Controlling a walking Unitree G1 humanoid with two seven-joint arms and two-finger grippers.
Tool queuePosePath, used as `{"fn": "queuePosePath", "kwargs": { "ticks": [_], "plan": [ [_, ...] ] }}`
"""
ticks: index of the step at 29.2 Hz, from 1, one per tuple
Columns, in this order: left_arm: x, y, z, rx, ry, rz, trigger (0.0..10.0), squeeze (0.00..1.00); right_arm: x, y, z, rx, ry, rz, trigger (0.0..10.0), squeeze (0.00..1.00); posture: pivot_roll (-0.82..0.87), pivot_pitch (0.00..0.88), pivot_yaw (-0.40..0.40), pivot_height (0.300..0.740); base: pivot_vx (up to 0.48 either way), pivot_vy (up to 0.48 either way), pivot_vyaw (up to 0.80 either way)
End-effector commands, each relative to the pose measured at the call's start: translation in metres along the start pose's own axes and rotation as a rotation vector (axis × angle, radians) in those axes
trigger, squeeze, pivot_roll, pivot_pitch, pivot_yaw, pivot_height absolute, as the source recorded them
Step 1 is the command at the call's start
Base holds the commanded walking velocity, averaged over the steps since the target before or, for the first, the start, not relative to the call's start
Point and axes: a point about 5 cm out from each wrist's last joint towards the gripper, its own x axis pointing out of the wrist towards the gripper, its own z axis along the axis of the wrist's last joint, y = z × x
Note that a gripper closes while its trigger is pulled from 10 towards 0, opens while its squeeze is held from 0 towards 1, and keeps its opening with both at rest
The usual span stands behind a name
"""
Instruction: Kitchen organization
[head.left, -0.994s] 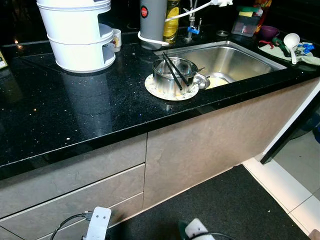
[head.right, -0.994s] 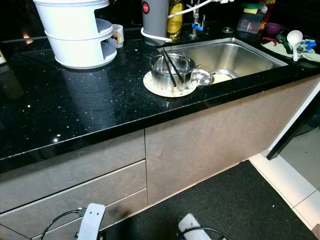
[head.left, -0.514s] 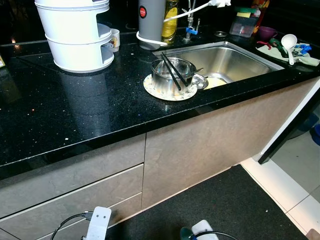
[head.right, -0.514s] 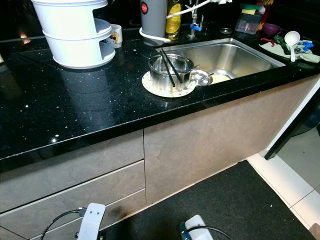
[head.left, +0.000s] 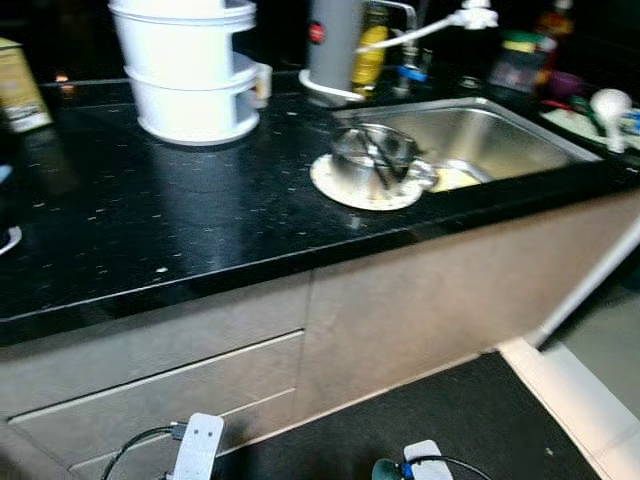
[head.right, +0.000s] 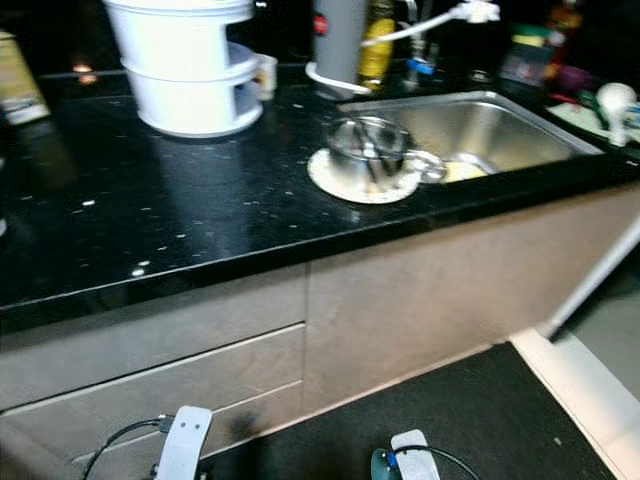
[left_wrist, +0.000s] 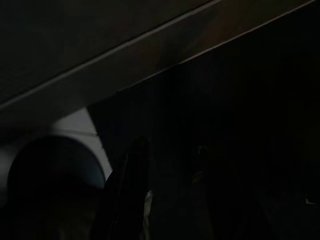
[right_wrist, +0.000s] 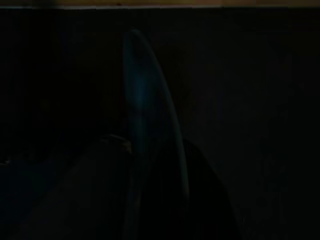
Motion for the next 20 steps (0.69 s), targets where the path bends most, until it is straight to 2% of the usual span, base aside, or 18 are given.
{"fn": "queuePosePath", "kwargs": {
  "ticks": [1,20],
  "plan": [
    [-0.0018,-0.0041,-0.0074,0.013,0.031,-0.01,10.0,0.0,-0.0013,0.0142,-0.0082,0.035,0.032,0.063,10.0,0.0,-0.03,0.149,-0.063,0.74,0.0,0.0,0.8],
    [0.0004,-0.006,-0.0017,0.043,0.024,-0.025,10.0,0.0,-0.0021,0.0089,-0.0103,0.06,0.028,0.041,10.0,0.0,-0.03,0.154,-0.054,0.74,0.0,0.0,0.8]
  ]
}}
